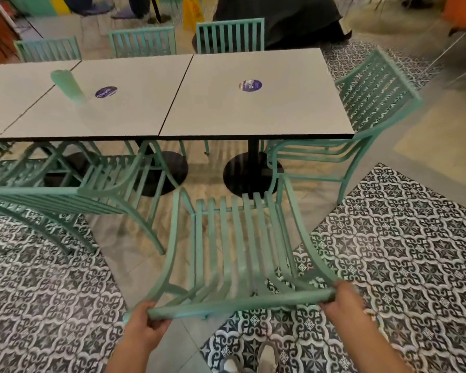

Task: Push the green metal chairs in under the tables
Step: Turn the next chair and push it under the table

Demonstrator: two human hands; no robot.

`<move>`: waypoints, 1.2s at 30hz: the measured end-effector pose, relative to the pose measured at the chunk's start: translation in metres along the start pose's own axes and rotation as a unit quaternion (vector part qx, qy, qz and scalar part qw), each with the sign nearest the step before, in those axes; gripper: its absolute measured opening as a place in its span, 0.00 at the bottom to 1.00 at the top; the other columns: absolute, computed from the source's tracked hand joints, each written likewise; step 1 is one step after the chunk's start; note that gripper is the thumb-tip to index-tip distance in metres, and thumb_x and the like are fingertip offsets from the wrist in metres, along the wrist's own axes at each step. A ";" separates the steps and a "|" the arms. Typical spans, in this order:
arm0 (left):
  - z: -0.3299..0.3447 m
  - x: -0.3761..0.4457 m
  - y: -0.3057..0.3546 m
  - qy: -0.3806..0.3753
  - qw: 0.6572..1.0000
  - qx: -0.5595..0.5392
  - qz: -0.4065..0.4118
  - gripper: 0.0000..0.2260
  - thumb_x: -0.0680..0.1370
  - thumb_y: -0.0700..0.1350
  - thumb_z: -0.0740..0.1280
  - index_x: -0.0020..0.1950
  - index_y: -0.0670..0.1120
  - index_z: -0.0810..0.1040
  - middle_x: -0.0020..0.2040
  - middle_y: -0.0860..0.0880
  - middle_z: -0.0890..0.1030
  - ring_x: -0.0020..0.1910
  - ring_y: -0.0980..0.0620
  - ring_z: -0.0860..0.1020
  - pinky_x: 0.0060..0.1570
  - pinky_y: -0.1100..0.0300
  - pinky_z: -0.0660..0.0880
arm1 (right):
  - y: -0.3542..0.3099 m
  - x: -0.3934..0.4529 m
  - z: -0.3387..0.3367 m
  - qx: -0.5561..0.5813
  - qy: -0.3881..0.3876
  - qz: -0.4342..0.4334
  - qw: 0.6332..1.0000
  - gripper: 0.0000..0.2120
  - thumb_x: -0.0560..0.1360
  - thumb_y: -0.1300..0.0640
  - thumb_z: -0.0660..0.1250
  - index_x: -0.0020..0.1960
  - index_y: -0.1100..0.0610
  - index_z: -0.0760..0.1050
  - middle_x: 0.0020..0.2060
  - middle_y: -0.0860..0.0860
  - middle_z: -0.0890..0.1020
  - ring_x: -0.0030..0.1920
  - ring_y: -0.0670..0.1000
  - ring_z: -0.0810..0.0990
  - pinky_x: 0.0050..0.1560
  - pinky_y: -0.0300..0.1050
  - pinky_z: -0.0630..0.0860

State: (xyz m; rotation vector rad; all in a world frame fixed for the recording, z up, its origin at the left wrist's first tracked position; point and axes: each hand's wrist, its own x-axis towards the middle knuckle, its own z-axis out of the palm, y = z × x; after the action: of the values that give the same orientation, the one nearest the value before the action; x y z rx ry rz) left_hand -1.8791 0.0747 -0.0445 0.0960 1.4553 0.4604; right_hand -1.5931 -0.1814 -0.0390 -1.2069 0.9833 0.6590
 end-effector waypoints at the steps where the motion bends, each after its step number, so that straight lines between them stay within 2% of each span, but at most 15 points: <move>1: 0.002 0.006 0.010 0.006 1.000 0.006 0.003 0.13 0.75 0.35 0.59 0.58 0.42 0.74 0.40 0.37 0.79 0.44 0.39 0.75 0.15 0.44 0.72 | 0.000 0.000 0.007 0.001 -0.022 0.006 1.000 0.12 0.80 0.63 0.60 0.62 0.59 0.70 0.60 0.60 0.74 0.53 0.61 0.78 0.59 0.64 0.75; 3: 0.007 0.012 0.021 0.016 0.999 0.023 0.018 0.14 0.73 0.34 0.60 0.58 0.43 0.73 0.39 0.38 0.82 0.46 0.40 0.79 0.15 0.47 0.73 | -0.003 -0.004 0.020 -0.021 -0.031 0.008 0.999 0.13 0.79 0.63 0.61 0.64 0.59 0.70 0.59 0.59 0.73 0.51 0.60 0.77 0.58 0.61 0.76; 6: 0.018 0.008 0.037 0.009 0.995 0.080 0.065 0.06 0.76 0.31 0.57 0.48 0.39 0.71 0.24 0.43 0.79 0.31 0.51 0.82 0.20 0.57 0.76 | -0.005 -0.010 0.045 -0.019 -0.050 0.015 0.998 0.13 0.79 0.63 0.61 0.64 0.61 0.70 0.59 0.60 0.73 0.46 0.60 0.75 0.54 0.59 0.77; 8: 0.026 0.021 0.053 0.013 0.995 0.071 0.062 0.06 0.80 0.34 0.56 0.46 0.40 0.71 0.27 0.43 0.79 0.47 0.55 0.83 0.28 0.58 0.78 | -0.004 -0.011 0.061 -0.026 -0.062 0.019 0.998 0.14 0.80 0.64 0.60 0.65 0.62 0.70 0.57 0.61 0.74 0.45 0.60 0.75 0.54 0.59 0.77; 10: 0.034 0.030 0.070 0.022 0.994 0.079 0.066 0.06 0.81 0.34 0.56 0.50 0.37 0.73 0.30 0.45 0.80 0.51 0.56 0.81 0.21 0.59 0.76 | -0.003 -0.012 0.077 -0.031 -0.077 0.016 0.996 0.15 0.80 0.65 0.60 0.66 0.62 0.69 0.57 0.62 0.74 0.45 0.60 0.76 0.56 0.58 0.77; 12: 0.044 0.037 0.087 0.019 0.996 0.071 0.051 0.11 0.81 0.36 0.57 0.61 0.36 0.73 0.37 0.44 0.80 0.45 0.50 0.81 0.17 0.55 0.75 | 0.000 -0.013 0.096 -0.021 -0.084 0.014 0.996 0.16 0.80 0.65 0.59 0.67 0.63 0.68 0.55 0.62 0.74 0.44 0.60 0.77 0.57 0.58 0.76; 15: 0.060 0.039 0.118 -0.017 0.997 0.030 0.064 0.06 0.82 0.33 0.55 0.50 0.36 0.71 0.24 0.49 0.78 0.25 0.54 0.78 0.18 0.64 0.73 | 0.008 -0.014 0.120 -0.024 -0.087 0.013 0.996 0.12 0.80 0.66 0.58 0.63 0.64 0.69 0.57 0.63 0.73 0.56 0.63 0.76 0.62 0.60 0.73; 17: 0.069 0.051 0.137 0.019 0.994 0.083 0.072 0.05 0.81 0.36 0.56 0.52 0.39 0.71 0.34 0.44 0.79 0.34 0.48 0.78 0.16 0.57 0.74 | 0.012 -0.016 0.134 -0.033 -0.096 0.016 0.995 0.06 0.80 0.65 0.59 0.56 0.63 0.71 0.57 0.63 0.73 0.61 0.63 0.74 0.64 0.62 0.72; 19: 0.071 0.073 0.159 0.041 0.994 0.097 0.036 0.06 0.81 0.40 0.58 0.54 0.40 0.73 0.45 0.40 0.75 0.40 0.43 0.74 0.17 0.49 0.74 | 0.017 -0.013 0.147 -0.033 -0.091 0.018 0.995 0.08 0.80 0.64 0.60 0.57 0.63 0.72 0.57 0.63 0.73 0.62 0.64 0.73 0.64 0.63 0.72; 20: 0.075 0.079 0.167 0.034 0.994 0.099 0.032 0.07 0.80 0.40 0.58 0.55 0.40 0.73 0.46 0.39 0.74 0.42 0.42 0.74 0.22 0.48 0.78 | 0.019 -0.013 0.155 -0.036 -0.085 0.016 0.996 0.10 0.80 0.64 0.60 0.60 0.64 0.72 0.58 0.63 0.73 0.61 0.64 0.74 0.63 0.63 0.72; 21: 0.080 0.084 0.175 0.052 0.993 0.101 0.034 0.09 0.81 0.41 0.59 0.57 0.40 0.74 0.46 0.39 0.74 0.46 0.41 0.75 0.34 0.49 0.81 | 0.020 -0.012 0.162 -0.039 -0.081 0.014 0.996 0.11 0.80 0.64 0.60 0.61 0.64 0.72 0.59 0.63 0.74 0.60 0.64 0.74 0.62 0.64 0.73; 23: 0.088 0.089 0.185 0.045 0.993 0.102 0.024 0.10 0.81 0.42 0.61 0.59 0.40 0.73 0.51 0.38 0.76 0.60 0.41 0.75 0.59 0.50 0.75 | 0.021 -0.008 0.175 -0.036 -0.078 0.019 0.996 0.11 0.79 0.63 0.61 0.61 0.64 0.72 0.59 0.64 0.75 0.54 0.63 0.77 0.61 0.63 0.74; 24: 0.091 0.090 0.189 0.044 0.994 0.099 0.028 0.10 0.80 0.43 0.62 0.59 0.40 0.72 0.57 0.38 0.75 0.65 0.43 0.73 0.64 0.50 0.71 | 0.021 -0.007 0.180 -0.037 -0.074 0.021 0.996 0.10 0.79 0.63 0.61 0.60 0.64 0.72 0.58 0.64 0.75 0.52 0.62 0.77 0.61 0.62 0.75; 27: 0.103 0.099 0.207 0.053 0.993 0.098 0.032 0.18 0.80 0.43 0.63 0.68 0.38 0.69 0.69 0.40 0.72 0.67 0.42 0.71 0.64 0.48 0.71 | 0.021 -0.006 0.194 -0.021 -0.073 0.019 0.997 0.08 0.79 0.63 0.62 0.58 0.64 0.72 0.57 0.64 0.74 0.50 0.62 0.77 0.61 0.62 0.75; 36: 0.118 0.112 0.236 0.045 0.993 0.104 0.036 0.22 0.81 0.44 0.62 0.74 0.40 0.66 0.72 0.41 0.69 0.70 0.44 0.70 0.69 0.49 0.66 | 0.040 -0.011 0.220 -0.012 -0.042 0.015 0.999 0.15 0.80 0.63 0.61 0.66 0.66 0.68 0.62 0.66 0.73 0.62 0.65 0.74 0.62 0.62 0.73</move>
State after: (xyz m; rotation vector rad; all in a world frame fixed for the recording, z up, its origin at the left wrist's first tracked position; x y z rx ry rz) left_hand -1.8166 0.3541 -0.0540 0.2983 1.5905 0.3738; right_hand -1.5738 0.0422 -0.0362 -1.1791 0.9276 0.7416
